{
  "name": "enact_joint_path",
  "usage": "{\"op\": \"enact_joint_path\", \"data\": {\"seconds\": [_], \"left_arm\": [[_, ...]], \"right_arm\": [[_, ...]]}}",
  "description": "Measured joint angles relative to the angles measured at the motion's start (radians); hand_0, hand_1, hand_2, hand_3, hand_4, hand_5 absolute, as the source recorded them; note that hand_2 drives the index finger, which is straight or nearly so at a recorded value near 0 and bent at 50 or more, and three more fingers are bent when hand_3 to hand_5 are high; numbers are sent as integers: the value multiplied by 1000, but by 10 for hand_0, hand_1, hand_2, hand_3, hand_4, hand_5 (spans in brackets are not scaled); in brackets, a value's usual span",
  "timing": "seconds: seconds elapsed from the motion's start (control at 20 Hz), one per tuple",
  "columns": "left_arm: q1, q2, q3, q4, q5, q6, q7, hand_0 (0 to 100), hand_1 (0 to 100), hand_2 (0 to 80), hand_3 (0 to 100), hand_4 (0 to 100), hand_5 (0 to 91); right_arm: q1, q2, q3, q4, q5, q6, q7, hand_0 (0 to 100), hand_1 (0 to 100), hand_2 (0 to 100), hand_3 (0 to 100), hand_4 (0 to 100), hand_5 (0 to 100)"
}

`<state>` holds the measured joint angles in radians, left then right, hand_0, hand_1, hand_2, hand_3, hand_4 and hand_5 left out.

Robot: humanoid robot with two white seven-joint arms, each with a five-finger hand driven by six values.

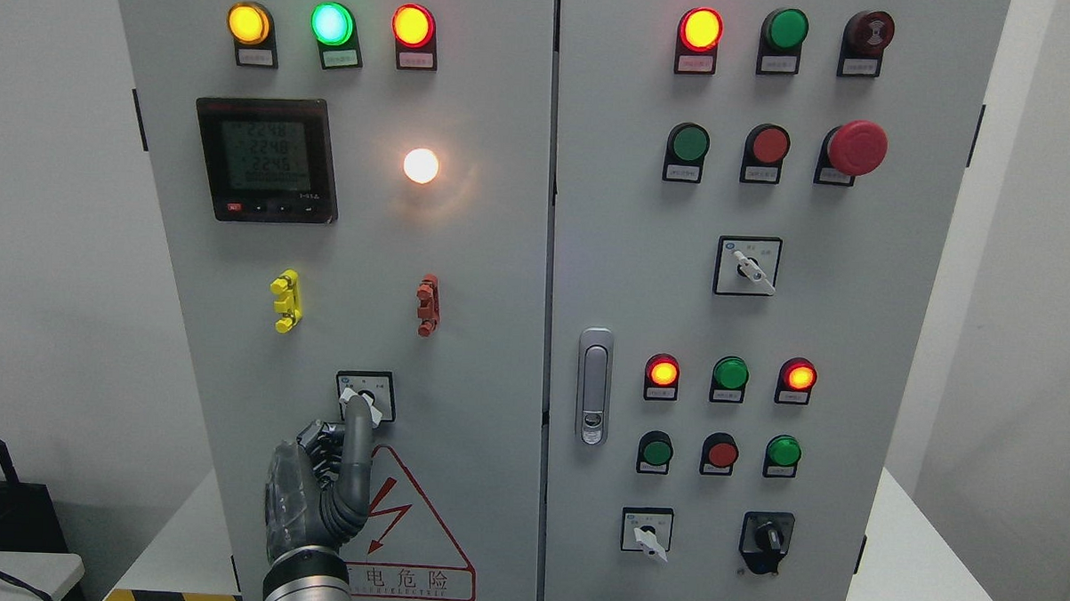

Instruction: Turn on light switch 1

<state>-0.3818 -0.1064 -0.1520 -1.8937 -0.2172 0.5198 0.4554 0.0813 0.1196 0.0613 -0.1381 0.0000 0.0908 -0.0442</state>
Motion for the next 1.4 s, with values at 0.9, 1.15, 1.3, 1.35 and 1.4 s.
{"op": "enact_joint_path", "data": {"seconds": [0.9, 1.15, 1.3, 1.35, 1.4], "left_arm": [[442, 47, 458, 120, 82, -652, -517, 257, 153, 243, 440, 485, 225], [535, 69, 646, 335, 111, -671, -602, 283, 136, 7, 165, 251, 92], [582, 90, 728, 490, 118, -673, -621, 324, 122, 0, 60, 159, 23], [597, 98, 750, 543, 119, -673, -623, 339, 117, 0, 32, 137, 0], [610, 106, 770, 598, 120, -673, -625, 349, 113, 0, 15, 115, 0]], "right_arm": [[0, 0, 0, 0, 0, 0, 0, 120, 389, 0, 0, 0, 0], [0, 0, 0, 0, 0, 0, 0, 120, 389, 0, 0, 0, 0], [0, 0, 0, 0, 0, 0, 0, 120, 389, 0, 0, 0, 0], [0, 0, 0, 0, 0, 0, 0, 120, 389, 0, 0, 0, 0], [0, 0, 0, 0, 0, 0, 0, 120, 389, 0, 0, 0, 0]]}}
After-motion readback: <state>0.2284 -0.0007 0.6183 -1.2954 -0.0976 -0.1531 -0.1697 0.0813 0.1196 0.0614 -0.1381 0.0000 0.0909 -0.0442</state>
